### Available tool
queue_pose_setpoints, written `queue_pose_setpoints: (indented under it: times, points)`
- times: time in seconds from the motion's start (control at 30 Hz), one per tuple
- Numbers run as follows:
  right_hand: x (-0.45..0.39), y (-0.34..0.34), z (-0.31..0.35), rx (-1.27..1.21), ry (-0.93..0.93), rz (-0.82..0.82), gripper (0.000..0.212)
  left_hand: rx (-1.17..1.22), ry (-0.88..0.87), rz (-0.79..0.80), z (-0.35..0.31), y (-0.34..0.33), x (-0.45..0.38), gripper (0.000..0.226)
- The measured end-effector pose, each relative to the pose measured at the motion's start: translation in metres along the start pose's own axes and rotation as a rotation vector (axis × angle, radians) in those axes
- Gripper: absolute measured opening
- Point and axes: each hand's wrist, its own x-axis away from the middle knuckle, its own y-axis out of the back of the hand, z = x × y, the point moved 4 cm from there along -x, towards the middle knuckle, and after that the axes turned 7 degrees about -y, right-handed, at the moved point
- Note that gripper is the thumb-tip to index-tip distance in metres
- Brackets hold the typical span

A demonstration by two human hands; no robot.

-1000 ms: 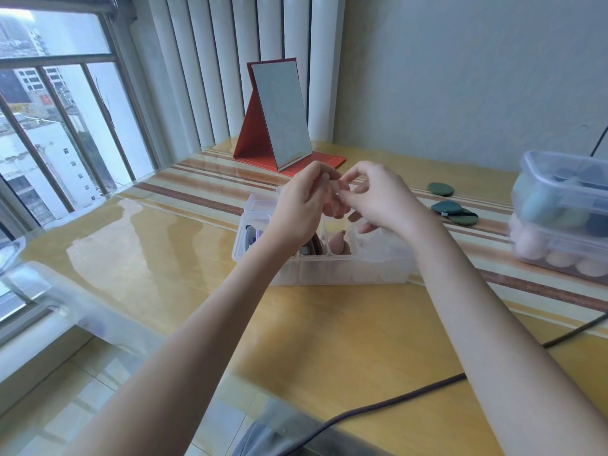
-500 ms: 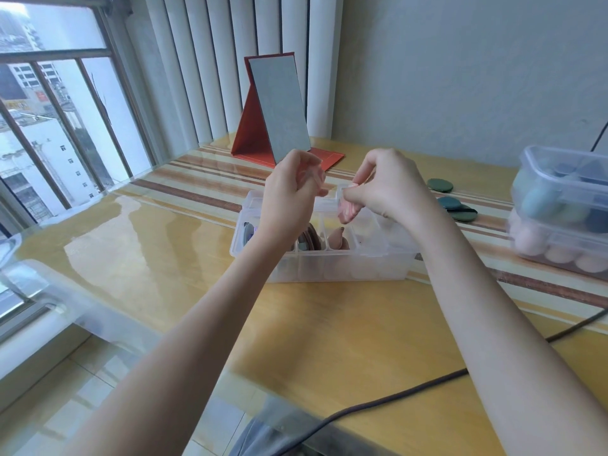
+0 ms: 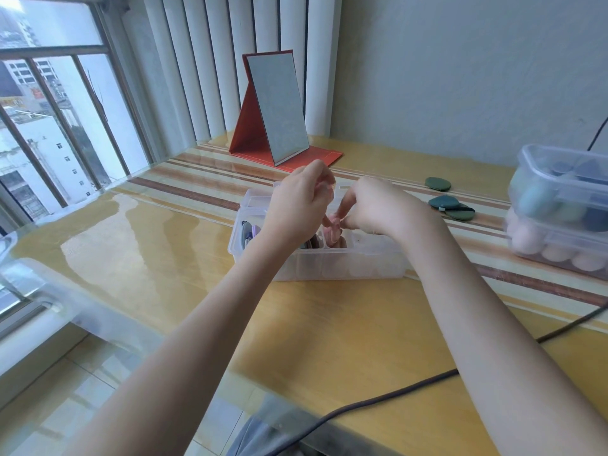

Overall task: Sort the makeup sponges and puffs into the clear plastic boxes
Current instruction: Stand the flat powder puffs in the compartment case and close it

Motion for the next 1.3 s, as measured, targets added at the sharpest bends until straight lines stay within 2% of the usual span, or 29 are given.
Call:
queue_pose_setpoints:
  times: [0.1, 0.17, 0.3, 0.4, 0.57, 0.8, 0.93, 1.07, 1.17, 1.3]
  points:
    - [0.000, -0.010, 0.004, 0.173, -0.014, 0.049, 0.014, 0.053, -0.052, -0.069, -0.003, 0.004, 0.000, 0.013]
    - [0.001, -0.020, 0.008, 0.286, -0.045, 0.092, 0.022, 0.112, -0.064, -0.105, -0.003, 0.006, 0.001, 0.013]
    - [0.003, -0.023, 0.015, 0.279, -0.047, 0.046, 0.012, 0.143, -0.041, -0.074, 0.000, 0.004, 0.000, 0.014]
    - [0.001, -0.021, 0.012, 0.210, -0.051, 0.068, 0.022, 0.104, -0.054, 0.011, 0.000, -0.001, 0.000, 0.015]
    - [-0.005, -0.018, 0.008, 0.084, -0.055, 0.180, 0.010, 0.066, -0.068, 0.096, -0.002, -0.005, 0.002, 0.020]
    - [-0.010, -0.015, 0.000, -0.067, -0.129, 0.105, 0.018, 0.260, 0.037, 0.172, -0.001, -0.006, 0.003, 0.023]
    - [-0.009, -0.014, -0.002, -0.145, -0.112, 0.102, 0.010, 0.325, 0.094, 0.242, 0.001, -0.005, 0.003, 0.023]
    - [-0.002, -0.003, -0.006, -0.319, -0.056, 0.265, 0.012, 0.389, 0.147, 0.206, -0.001, -0.005, 0.004, 0.022]
    - [0.003, 0.008, -0.006, -0.451, -0.032, 0.284, 0.019, 0.513, 0.198, 0.184, -0.002, -0.004, 0.003, 0.023]
    - [0.001, 0.007, -0.005, -0.589, -0.045, 0.262, 0.022, 0.511, 0.197, 0.233, -0.006, -0.005, 0.004, 0.043]
